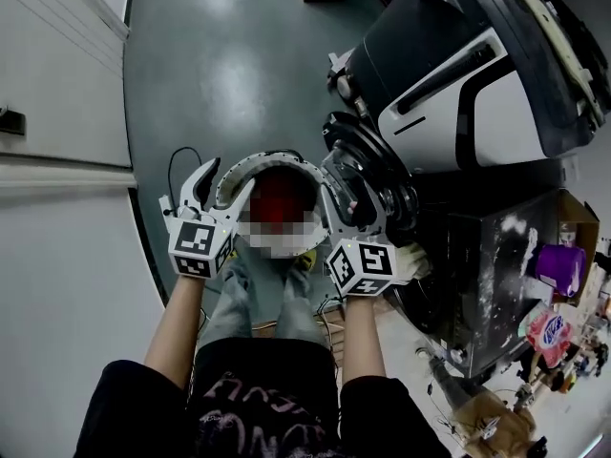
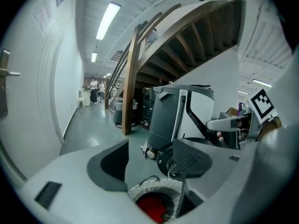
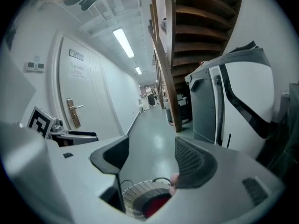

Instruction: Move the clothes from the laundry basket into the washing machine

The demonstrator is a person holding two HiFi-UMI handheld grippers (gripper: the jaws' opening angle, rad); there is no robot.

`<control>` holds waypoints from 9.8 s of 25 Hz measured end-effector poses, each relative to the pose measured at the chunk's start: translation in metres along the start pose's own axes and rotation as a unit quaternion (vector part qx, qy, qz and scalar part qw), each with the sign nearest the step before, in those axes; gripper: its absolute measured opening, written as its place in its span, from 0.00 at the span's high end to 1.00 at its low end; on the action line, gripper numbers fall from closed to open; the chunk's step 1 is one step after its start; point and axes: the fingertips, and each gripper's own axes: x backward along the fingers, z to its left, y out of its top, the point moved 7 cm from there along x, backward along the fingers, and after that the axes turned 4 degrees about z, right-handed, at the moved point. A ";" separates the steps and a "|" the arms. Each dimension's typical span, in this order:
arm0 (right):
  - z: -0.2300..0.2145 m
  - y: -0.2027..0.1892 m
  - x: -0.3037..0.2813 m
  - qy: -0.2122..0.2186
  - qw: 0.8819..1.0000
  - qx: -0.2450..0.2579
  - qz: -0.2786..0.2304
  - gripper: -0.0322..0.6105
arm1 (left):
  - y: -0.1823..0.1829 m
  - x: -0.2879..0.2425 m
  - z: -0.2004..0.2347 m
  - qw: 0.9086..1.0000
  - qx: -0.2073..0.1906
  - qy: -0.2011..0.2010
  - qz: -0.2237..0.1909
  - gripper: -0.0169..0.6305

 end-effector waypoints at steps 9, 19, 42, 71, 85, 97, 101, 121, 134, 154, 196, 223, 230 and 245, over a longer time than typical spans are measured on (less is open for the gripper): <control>-0.033 -0.131 -0.065 0.019 0.993 -0.043 0.107 0.49 | -0.132 -0.069 0.010 0.994 0.070 0.013 0.085 0.50; -0.073 -0.280 -0.155 0.021 0.980 -0.062 0.188 0.50 | -0.294 -0.169 0.023 0.975 0.138 0.015 0.174 0.52; -0.166 -0.590 -0.329 -0.012 0.937 -0.080 0.341 0.44 | -0.586 -0.368 0.053 0.929 0.136 0.055 0.341 0.52; -0.162 -0.643 -0.352 -0.026 0.942 -0.021 0.333 0.84 | -0.618 -0.388 0.051 0.942 0.114 0.024 0.315 0.79; -0.111 -0.466 -0.255 -0.018 0.973 -0.039 0.226 0.84 | -0.451 -0.283 0.026 0.973 0.082 0.020 0.215 0.79; -0.044 -0.314 -0.167 -0.024 0.994 0.029 0.101 0.84 | -0.298 -0.186 0.025 0.993 -0.029 -0.035 0.110 0.79; -0.026 -0.266 -0.142 -0.053 0.997 0.016 0.057 0.84 | -0.247 -0.156 0.021 0.994 -0.055 -0.051 0.076 0.79; 0.003 -0.029 0.060 -0.176 0.973 -0.002 -0.150 0.84 | 0.024 -0.039 -0.092 0.959 -0.195 -0.185 -0.090 0.78; -0.122 -0.086 0.269 -0.330 0.923 -0.068 -0.188 0.83 | -0.009 -0.040 -0.340 0.901 -0.261 -0.337 -0.081 0.78; -0.215 -0.202 0.420 -0.474 0.846 -0.153 -0.190 0.83 | -0.098 -0.052 -0.555 0.810 -0.316 -0.492 -0.038 0.78; -0.439 -0.447 0.284 -0.510 0.813 -0.126 -0.252 0.83 | -0.348 -0.322 -0.636 0.806 -0.253 -0.515 -0.144 0.77; -0.483 -0.449 0.287 -0.530 0.804 -0.148 -0.226 0.61 | -0.343 -0.357 -0.659 0.814 -0.245 -0.513 -0.119 0.55; -0.440 -0.442 0.295 -0.533 0.806 -0.163 -0.198 0.79 | -0.340 -0.321 -0.629 0.823 -0.242 -0.507 -0.084 0.81; -0.317 -0.378 0.333 -0.532 0.808 -0.200 -0.157 0.94 | -0.262 -0.219 -0.558 0.837 -0.230 -0.495 -0.032 0.96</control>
